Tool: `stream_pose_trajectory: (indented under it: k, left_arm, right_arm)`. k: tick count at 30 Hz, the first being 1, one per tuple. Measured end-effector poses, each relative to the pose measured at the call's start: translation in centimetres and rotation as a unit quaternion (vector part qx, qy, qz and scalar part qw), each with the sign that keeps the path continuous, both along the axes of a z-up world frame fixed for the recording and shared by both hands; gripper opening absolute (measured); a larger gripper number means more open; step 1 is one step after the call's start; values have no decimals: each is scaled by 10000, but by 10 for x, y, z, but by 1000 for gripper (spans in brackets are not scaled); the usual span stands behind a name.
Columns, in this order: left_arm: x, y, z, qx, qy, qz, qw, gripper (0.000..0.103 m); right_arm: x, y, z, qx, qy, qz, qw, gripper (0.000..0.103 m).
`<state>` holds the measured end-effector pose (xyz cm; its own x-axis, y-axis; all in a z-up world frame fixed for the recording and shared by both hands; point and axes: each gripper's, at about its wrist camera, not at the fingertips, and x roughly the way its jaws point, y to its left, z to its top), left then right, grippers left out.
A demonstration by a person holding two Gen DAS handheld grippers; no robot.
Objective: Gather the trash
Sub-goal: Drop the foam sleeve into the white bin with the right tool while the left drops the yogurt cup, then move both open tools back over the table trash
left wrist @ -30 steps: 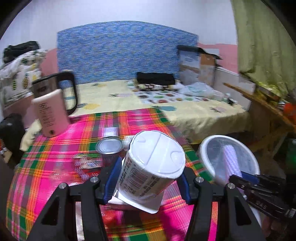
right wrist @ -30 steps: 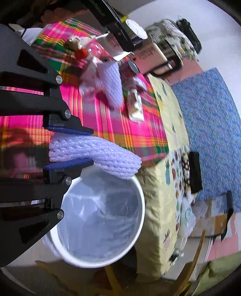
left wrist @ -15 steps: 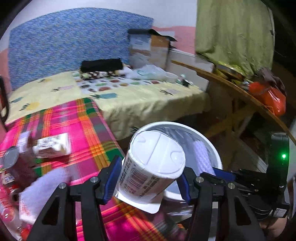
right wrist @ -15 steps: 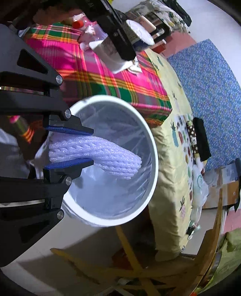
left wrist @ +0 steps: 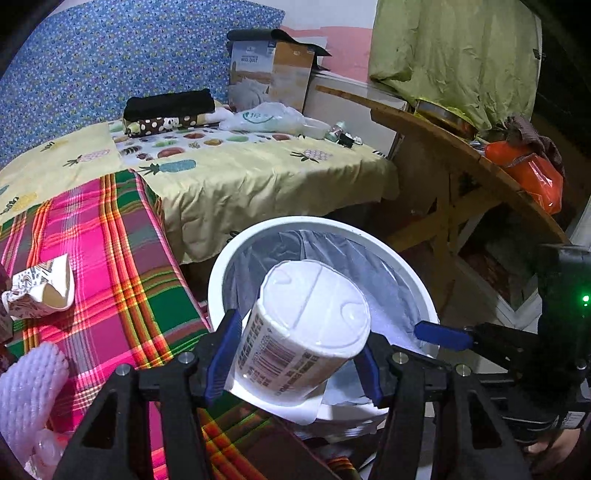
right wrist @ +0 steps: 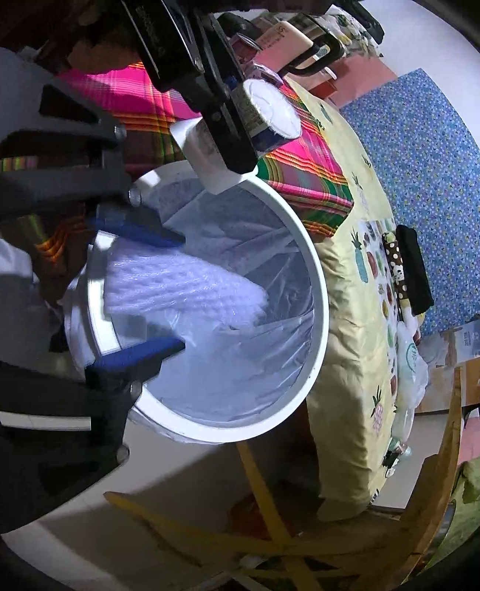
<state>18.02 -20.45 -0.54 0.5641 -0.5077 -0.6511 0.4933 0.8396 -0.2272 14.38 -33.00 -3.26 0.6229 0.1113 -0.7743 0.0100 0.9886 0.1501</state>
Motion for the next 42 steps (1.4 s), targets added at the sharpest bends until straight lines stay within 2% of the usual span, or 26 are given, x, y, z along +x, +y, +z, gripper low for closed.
stream_pose_trajectory:
  k: [4,13,20,30,32,42]
  left_arm:
    - [-1,0,-1,-13,-29,18,10000,72]
    - [-1,2,0,-16,-43,77,10000,73]
    - [-12,23,6,-93,23,250,9996,73]
    - [-42,76,11,108,-74,1028,9946,72]
    - [-48,86,11,135,-86,1167,9930,72]
    - [-78,141,8,236,-188,1829,9827,72]
  right_arm:
    - [-1,-2,2,-14,-46,-7,10000,57]
    - [-10,-3,12,41,-247,-16,9997,57]
    - [-17,10,20,129,-462,171,9987,57]
    - [-28,47,28,216,-722,642,9951,57]
    - [-30,56,28,219,-753,772,9939,60]
    - [-36,93,27,312,-649,1203,9901,60]
